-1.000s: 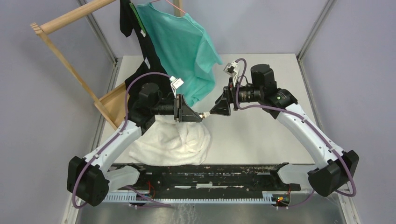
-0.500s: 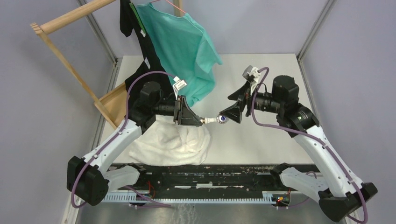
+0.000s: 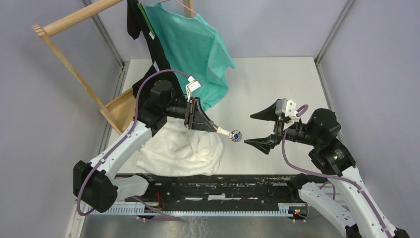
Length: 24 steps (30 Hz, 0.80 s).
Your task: Install the water faucets
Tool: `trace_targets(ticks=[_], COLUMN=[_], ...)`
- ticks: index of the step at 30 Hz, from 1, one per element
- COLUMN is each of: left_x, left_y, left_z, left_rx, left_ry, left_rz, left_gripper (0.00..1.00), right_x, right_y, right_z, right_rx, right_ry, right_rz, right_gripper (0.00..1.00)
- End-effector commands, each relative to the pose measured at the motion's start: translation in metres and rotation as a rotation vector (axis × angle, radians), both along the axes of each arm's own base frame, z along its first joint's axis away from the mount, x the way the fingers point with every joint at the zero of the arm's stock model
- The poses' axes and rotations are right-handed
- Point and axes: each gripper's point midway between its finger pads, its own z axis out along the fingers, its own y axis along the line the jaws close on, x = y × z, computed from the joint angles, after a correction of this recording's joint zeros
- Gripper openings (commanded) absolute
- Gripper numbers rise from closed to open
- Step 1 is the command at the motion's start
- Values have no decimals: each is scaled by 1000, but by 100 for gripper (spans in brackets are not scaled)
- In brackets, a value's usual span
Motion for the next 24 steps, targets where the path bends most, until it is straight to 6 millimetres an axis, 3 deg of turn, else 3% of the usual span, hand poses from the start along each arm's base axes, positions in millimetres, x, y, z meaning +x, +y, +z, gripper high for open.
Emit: trace_targets(ticks=[1,4,8,15,17,19,21,24], left_x=[6,7,14,15,19,22,26,28], left_y=[-4,-6,-9,-10,-12,-13,-14,-15], left_z=[19,15,14,14,11,8,7,5], left_rx=[-42,-50,-45,-48,-40,-35,-35,-37], left_ry=[-59,-35,-14,-37,-27,-25,-28,-48], left_rz=[3,1,17,13,23,31,38,40], left_gripper=[3,3,3,3,3,3,3,3], right_x=[-7,4,5,14,15,20,25,25], right_y=[8,15,22,39,47,53,57,62], right_z=[-1,-11,-33,-34,-33,-36,-41,-38], right_rx=[79,177,166,289,315,308,298,328], right_ry=[45,122,168,227,273,341,429,539], right_rz=[54,14,21,50,88,93,83,96], right_gripper=[96,96,95,90,74,42,22,12])
